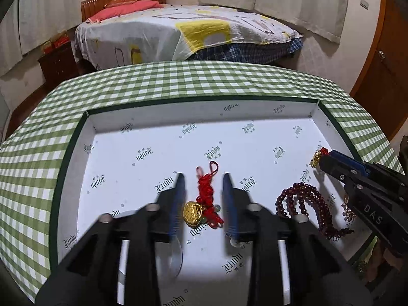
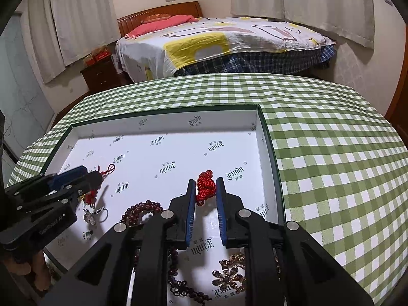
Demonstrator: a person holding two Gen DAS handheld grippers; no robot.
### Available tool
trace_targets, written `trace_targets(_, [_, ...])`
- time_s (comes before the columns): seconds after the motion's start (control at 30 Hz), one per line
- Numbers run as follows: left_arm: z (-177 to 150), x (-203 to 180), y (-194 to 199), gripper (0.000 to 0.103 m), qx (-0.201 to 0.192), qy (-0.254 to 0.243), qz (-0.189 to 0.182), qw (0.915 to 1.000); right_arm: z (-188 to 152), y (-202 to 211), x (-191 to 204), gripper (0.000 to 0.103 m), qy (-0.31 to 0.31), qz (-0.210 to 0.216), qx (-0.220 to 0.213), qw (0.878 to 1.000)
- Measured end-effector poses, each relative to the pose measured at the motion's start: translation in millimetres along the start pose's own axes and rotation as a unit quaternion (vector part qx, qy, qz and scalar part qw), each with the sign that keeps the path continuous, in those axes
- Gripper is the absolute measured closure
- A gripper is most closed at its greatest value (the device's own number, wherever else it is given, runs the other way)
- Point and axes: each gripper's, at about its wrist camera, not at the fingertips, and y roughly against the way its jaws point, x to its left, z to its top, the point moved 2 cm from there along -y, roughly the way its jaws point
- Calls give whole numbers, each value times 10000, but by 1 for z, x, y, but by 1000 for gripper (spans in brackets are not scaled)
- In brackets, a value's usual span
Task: Organize jewelry
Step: 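Release the red tassel into the tray with the left tool while the right tool drops its tassel there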
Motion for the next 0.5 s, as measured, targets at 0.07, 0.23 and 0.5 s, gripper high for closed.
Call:
trace_targets(0.07, [1, 0, 2, 58, -35, 4, 0, 10000, 0, 0, 0, 81, -15, 10, -4, 10000])
trace_targets(0.23, [0, 3, 5, 52, -99, 84, -32, 9999, -1, 7, -1, 57, -47, -22, -115, 9999])
trace_targets(0.5, [-2, 3, 18, 44, -314, 52, 10, 9995, -1, 18, -3, 57, -71, -28, -207, 9998])
